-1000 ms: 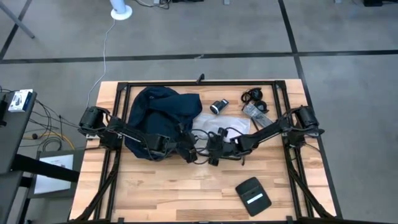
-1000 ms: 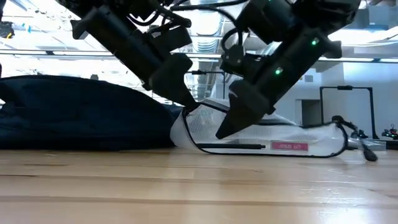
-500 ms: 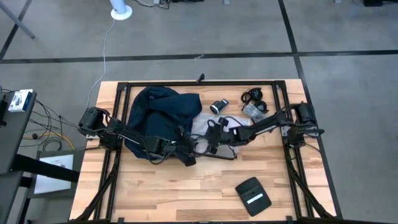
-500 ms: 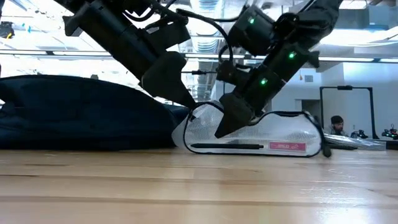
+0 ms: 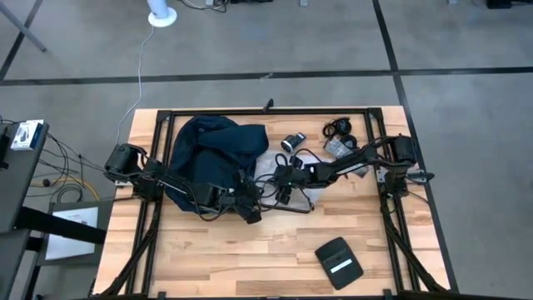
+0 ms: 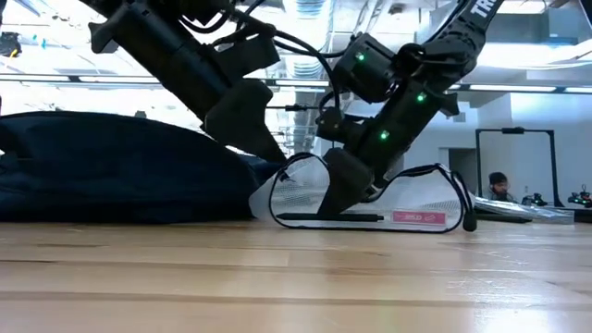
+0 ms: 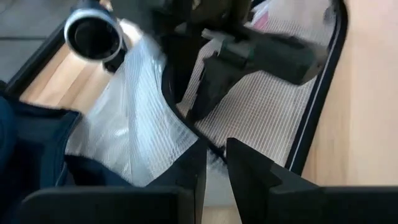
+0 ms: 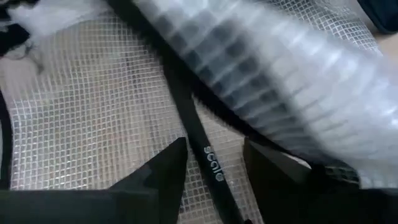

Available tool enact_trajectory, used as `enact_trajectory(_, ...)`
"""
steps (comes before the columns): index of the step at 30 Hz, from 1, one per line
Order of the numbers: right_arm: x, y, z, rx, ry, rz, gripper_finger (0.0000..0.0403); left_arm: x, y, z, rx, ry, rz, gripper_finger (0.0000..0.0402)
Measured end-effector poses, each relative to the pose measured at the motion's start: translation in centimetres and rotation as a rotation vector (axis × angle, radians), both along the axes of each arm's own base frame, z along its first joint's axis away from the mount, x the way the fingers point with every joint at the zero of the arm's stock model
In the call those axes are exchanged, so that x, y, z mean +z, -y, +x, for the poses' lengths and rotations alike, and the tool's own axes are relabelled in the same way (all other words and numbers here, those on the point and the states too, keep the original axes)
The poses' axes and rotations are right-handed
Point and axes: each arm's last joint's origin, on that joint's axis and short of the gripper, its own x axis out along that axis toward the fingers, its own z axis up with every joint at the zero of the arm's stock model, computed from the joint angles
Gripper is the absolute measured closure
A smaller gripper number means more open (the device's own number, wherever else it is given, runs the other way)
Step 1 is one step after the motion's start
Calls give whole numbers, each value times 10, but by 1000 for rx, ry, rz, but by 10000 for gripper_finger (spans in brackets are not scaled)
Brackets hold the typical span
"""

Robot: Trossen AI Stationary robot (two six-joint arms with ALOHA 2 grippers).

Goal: Unpack backpack
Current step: Remove the black pen from the white zip lock bag

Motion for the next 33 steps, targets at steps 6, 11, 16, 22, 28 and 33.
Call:
enact_trajectory(6, 5, -15, -2, 29, 7, 9, 384, -4, -1, -4, 33, -31, -21, 350)
enact_trajectory(11, 14, -31, -6, 79, 3, 46, 379, -3, -2, -5, 76, -17, 28, 350)
enact_trajectory(16, 39, -49, -15, 100, 45, 139, 391, -2, -2, -5, 94, -10, 47, 350)
enact_trajectory(22, 75, -65, -34, 90, -5, 361, 393, -2, -2, -5, 93, -9, 46, 350)
enact_trajectory(28, 109, -89, -64, 126, -196, 476, 395, -2, -1, -5, 93, -8, 43, 350)
enact_trajectory(33, 146, -87, -95, 61, -173, 451, 395, -2, 5, -7, 95, 8, 17, 350)
